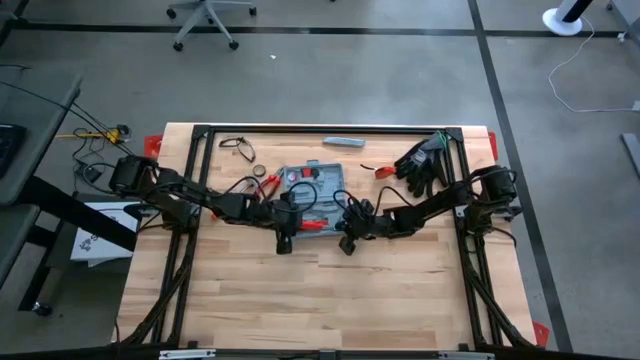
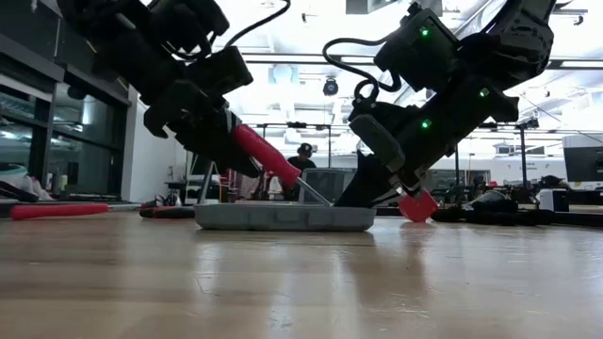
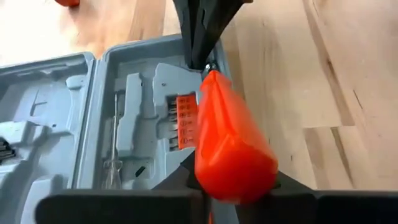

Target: Prefit tool cases

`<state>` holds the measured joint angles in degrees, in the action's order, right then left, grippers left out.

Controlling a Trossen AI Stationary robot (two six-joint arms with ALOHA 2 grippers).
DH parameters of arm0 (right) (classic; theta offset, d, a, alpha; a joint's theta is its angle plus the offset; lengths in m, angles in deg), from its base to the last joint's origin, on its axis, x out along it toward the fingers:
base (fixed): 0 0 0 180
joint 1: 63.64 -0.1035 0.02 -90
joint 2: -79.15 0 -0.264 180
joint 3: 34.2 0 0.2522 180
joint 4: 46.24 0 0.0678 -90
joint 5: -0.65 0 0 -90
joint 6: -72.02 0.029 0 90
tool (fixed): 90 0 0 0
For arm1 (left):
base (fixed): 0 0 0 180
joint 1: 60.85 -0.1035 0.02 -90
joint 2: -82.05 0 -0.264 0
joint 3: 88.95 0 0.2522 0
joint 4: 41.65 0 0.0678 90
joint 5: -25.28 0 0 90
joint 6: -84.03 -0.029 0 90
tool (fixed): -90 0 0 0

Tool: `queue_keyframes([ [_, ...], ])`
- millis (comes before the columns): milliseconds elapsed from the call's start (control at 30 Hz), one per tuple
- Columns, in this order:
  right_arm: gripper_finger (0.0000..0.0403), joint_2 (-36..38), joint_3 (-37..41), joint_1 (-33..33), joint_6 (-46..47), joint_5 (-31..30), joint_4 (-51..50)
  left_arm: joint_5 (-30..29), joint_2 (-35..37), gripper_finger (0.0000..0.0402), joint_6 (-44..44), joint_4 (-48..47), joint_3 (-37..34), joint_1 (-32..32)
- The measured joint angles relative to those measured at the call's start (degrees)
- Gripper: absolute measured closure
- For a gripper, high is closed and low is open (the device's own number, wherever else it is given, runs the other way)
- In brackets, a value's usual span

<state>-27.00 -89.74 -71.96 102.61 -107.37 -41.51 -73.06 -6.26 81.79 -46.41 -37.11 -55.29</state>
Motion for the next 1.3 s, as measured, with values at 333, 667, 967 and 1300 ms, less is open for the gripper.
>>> queue_keyframes([
  [333, 0.0402, 0.0, -0.04, 0.0, 0.01, -0.06, 0.18, 2.41, -5.18, 0.0291, 2.15, 1.05, 0.0, 0.11],
  [667, 0.0402, 0.0, -0.04, 0.0, 0.01, -0.26, 0.23, -1.2, -6.23, 0.0304, 2.16, 4.1, 2.01, 0.46],
  [967, 0.0402, -0.02, -0.1, 0.02, 0.09, -0.31, 0.36, -1.2, -6.14, 0.0365, 1.09, -4.17, 4.17, -0.68],
  [1300, 0.0403, -2.7, -0.44, 0.02, 1.46, 2.62, 1.73, -0.9, -4.68, 0.0257, 0.48, -6.62, 5.58, -0.55],
])
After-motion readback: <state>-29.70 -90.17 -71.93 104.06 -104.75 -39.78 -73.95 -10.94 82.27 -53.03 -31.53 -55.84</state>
